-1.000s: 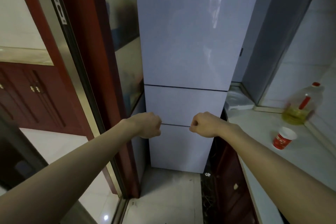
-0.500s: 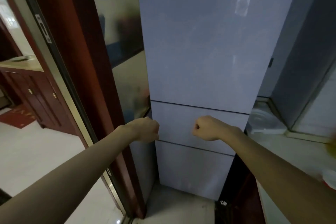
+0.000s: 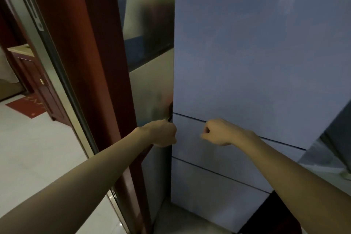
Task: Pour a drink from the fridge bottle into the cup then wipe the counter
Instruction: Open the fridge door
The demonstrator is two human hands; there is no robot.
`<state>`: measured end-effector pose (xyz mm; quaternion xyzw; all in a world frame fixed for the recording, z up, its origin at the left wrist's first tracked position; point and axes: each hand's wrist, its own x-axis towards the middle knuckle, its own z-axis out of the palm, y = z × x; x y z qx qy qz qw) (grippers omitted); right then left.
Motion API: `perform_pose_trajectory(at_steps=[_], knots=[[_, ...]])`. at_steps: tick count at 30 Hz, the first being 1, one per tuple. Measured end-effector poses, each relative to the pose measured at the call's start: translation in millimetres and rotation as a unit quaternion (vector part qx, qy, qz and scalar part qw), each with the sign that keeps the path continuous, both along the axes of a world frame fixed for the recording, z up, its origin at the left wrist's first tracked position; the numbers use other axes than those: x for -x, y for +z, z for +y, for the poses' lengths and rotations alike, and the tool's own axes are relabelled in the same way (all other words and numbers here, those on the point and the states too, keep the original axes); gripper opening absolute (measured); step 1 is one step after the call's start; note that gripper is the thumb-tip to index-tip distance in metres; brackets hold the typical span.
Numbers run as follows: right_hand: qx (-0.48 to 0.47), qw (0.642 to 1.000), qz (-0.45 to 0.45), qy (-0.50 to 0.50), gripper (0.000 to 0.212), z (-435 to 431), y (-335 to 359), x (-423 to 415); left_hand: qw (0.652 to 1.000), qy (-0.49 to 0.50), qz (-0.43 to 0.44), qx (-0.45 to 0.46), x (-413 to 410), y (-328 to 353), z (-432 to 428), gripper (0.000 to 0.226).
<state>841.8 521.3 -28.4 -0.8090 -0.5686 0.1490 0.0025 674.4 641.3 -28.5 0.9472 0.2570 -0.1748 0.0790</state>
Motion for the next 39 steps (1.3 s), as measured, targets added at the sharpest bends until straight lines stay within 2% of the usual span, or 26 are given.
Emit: perform_pose_trajectory(at_steps=[2, 5, 9, 14, 18, 19, 23, 25, 26, 30, 32, 34, 37, 39], knots=[[0.011, 1.0, -0.016, 0.001, 0.035, 25, 2, -8, 1.0, -0.003, 0.001, 0.0, -16, -8, 23, 0.028], [0.026, 0.998, -0.047, 0.014, 0.022, 65, 12, -13, 1.0, -0.005, -0.006, 0.012, -34, -18, 58, 0.031], [0.055, 0.996, -0.071, 0.019, 0.033, 113, 20, -10, 0.997, 0.038, -0.046, 0.05, -48, -25, 81, 0.035], [-0.007, 0.97, -0.216, 0.109, 0.03, 158, 35, -6, 0.97, 0.12, -0.146, 0.153, -70, -40, 105, 0.035], [-0.101, 0.922, -0.316, 0.199, 0.024, 192, 55, -11, 0.927, 0.201, -0.24, 0.208, -81, -47, 122, 0.017], [-0.121, 0.912, -0.329, 0.213, 0.022, 199, 60, -11, 0.914, 0.225, -0.261, 0.213, -82, -46, 127, 0.019], [-0.135, 0.874, -0.398, 0.243, 0.022, 224, 68, -12, 0.846, 0.309, -0.331, 0.281, -85, -42, 140, 0.051], [-0.092, 0.863, -0.443, 0.226, 0.024, 229, 70, -13, 0.801, 0.342, -0.358, 0.337, -87, -39, 140, 0.069], [-0.066, 0.857, -0.465, 0.214, 0.022, 231, 71, -13, 0.791, 0.35, -0.363, 0.347, -88, -38, 140, 0.074], [0.006, 0.822, -0.539, 0.186, 0.02, 232, 64, -11, 0.817, 0.334, -0.361, 0.301, -98, -35, 135, 0.066], [0.031, 0.806, -0.561, 0.188, 0.022, 231, 57, -10, 0.807, 0.336, -0.398, 0.279, -103, -32, 130, 0.056], [0.017, 0.804, -0.559, 0.202, 0.028, 230, 54, -13, 0.785, 0.348, -0.434, 0.272, -108, -32, 124, 0.047], [-0.013, 0.8, -0.549, 0.241, 0.018, 227, 58, -21, 0.776, 0.341, -0.455, 0.274, -110, -33, 113, 0.046], [-0.027, 0.802, -0.536, 0.264, 0.022, 223, 62, -21, 0.773, 0.34, -0.469, 0.259, -107, -36, 109, 0.047]])
